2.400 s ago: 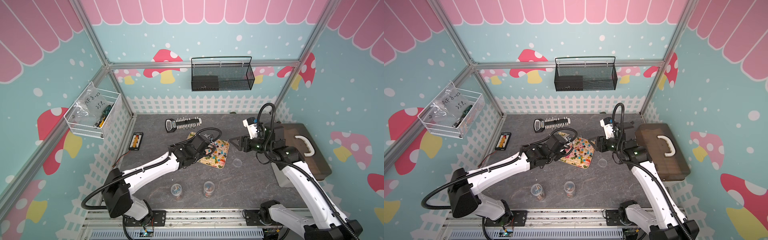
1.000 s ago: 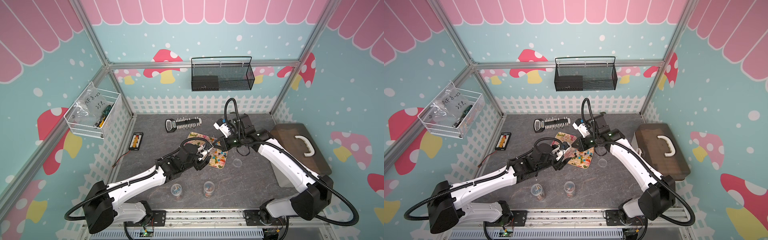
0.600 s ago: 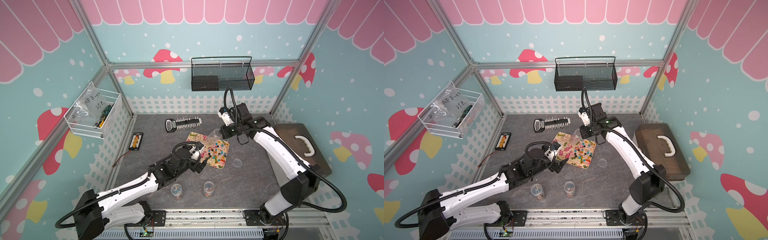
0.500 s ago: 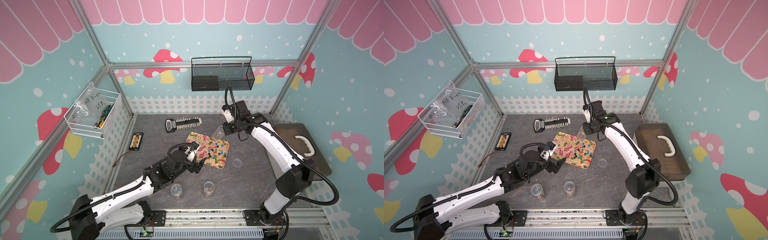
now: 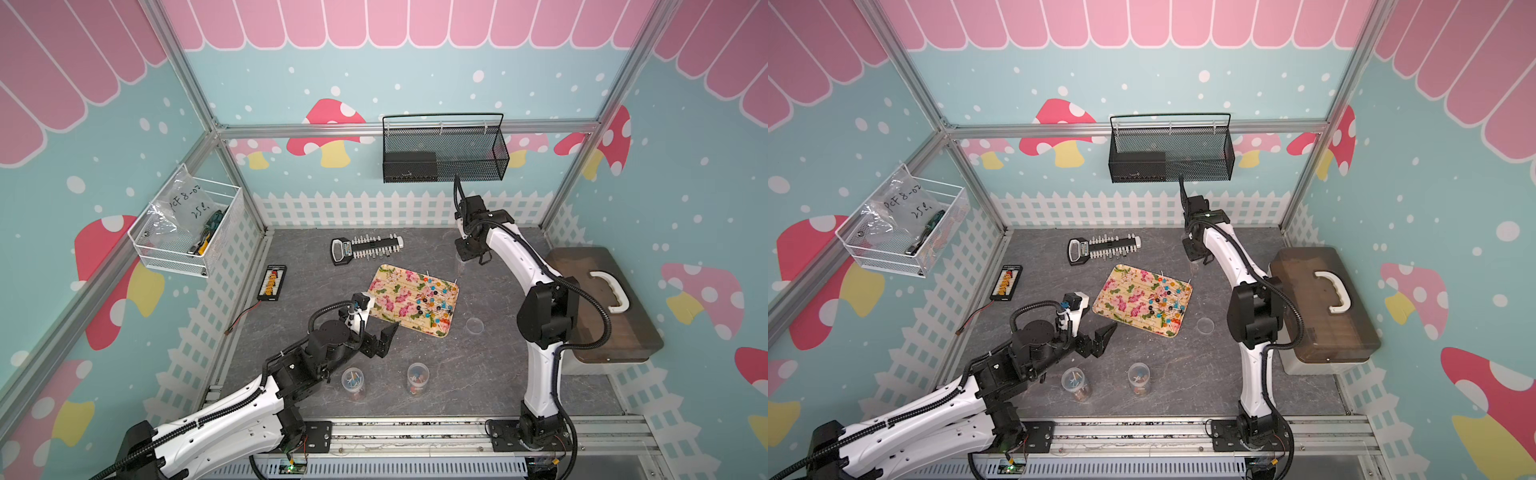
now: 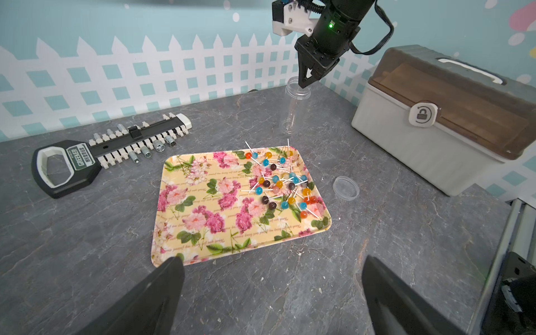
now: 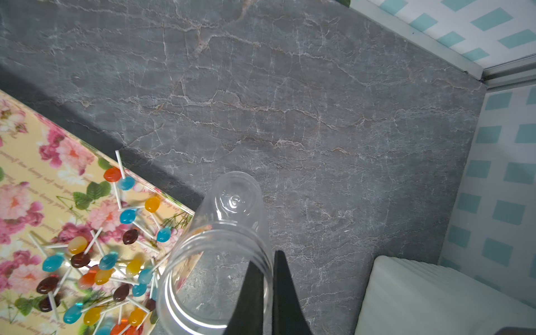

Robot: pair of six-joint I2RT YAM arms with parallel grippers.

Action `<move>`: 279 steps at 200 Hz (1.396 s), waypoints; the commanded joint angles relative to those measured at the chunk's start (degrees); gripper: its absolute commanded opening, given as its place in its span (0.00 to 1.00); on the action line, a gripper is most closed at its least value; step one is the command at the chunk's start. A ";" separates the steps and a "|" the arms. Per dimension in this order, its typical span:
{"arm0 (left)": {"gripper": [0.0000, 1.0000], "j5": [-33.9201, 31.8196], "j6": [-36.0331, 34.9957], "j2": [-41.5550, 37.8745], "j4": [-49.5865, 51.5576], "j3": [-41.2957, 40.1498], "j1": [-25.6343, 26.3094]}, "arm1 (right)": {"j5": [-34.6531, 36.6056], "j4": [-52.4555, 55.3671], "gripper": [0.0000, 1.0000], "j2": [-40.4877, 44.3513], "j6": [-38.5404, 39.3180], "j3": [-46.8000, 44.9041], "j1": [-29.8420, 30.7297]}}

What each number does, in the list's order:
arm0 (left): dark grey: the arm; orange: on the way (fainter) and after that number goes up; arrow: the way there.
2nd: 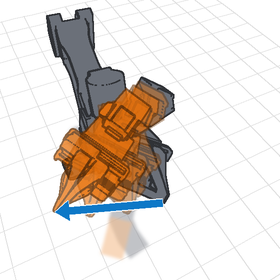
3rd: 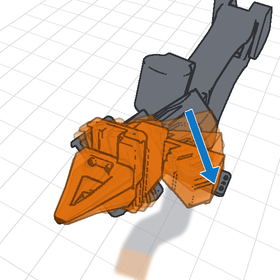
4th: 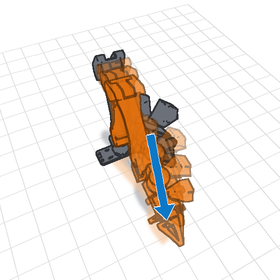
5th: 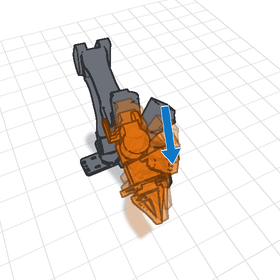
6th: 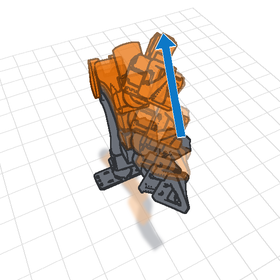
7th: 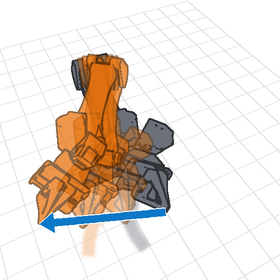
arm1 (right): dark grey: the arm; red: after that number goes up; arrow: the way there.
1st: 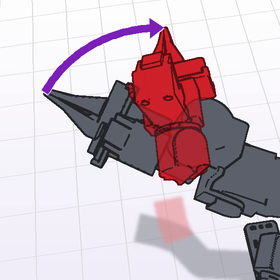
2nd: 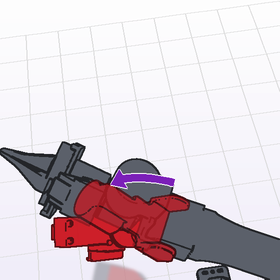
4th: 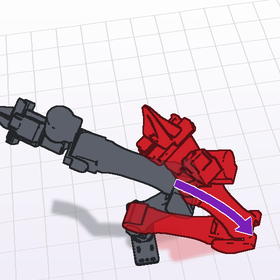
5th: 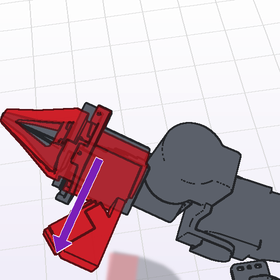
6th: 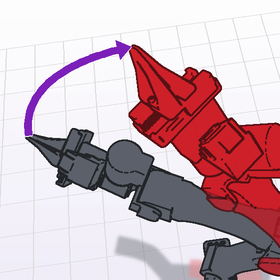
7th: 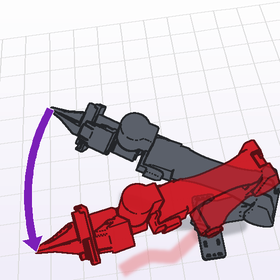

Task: Pour the candies out of the jar
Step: Place the jar at the center of the board.

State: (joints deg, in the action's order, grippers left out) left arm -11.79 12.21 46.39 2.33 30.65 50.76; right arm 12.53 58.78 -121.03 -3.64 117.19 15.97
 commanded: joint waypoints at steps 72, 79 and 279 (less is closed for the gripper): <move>0.99 2.65 5.53 0.60 -0.04 -0.97 0.04 | -2.91 2.98 0.00 -4.55 0.31 1.03 -3.13; 0.99 2.65 5.41 0.95 -0.13 -0.82 0.04 | -2.95 3.00 0.00 -4.63 0.28 0.96 -3.28; 0.99 -11.14 8.36 5.96 9.79 9.95 -2.96 | -6.91 3.59 0.38 11.62 3.07 4.00 -2.16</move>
State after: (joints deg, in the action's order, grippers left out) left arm -15.16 17.91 51.07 6.59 37.80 48.80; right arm 8.88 62.50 -117.45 -2.76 122.83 12.49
